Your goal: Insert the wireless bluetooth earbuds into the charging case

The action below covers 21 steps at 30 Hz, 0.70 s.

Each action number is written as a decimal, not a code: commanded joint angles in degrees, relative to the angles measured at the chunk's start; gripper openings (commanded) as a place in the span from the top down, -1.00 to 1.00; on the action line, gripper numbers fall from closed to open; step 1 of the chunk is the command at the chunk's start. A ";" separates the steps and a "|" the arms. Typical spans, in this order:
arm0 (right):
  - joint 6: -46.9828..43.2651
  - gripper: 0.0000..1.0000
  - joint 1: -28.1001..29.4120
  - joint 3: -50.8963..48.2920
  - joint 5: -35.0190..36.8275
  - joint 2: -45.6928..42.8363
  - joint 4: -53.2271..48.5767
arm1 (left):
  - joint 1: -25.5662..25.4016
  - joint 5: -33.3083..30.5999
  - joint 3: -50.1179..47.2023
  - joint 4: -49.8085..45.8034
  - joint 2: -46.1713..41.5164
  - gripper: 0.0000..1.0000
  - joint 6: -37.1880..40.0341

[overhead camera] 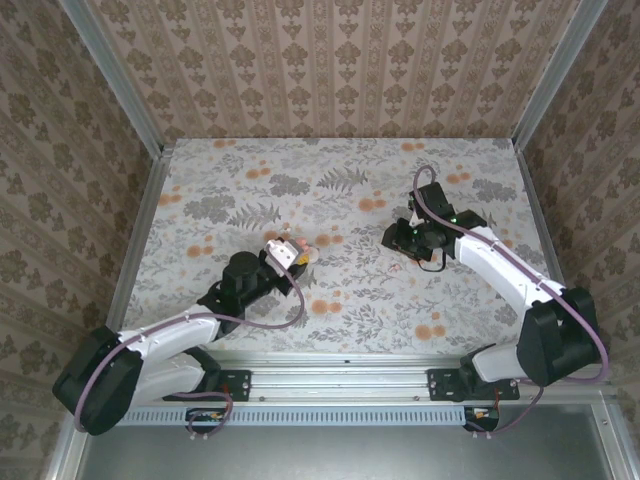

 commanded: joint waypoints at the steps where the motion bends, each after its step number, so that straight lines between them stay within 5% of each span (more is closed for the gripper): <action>1: 9.17 0.17 -0.70 4.59 6.91 3.24 -7.82 | -0.44 -2.73 0.40 2.06 0.32 0.89 -0.95; 8: 28.88 0.22 -1.53 4.41 14.60 5.85 -11.95 | -0.21 -5.11 0.17 1.92 -0.68 0.88 -0.65; 21: 42.11 0.23 -0.88 8.70 12.58 17.17 -15.19 | 0.83 -5.55 -1.40 -1.44 -4.62 0.88 -0.85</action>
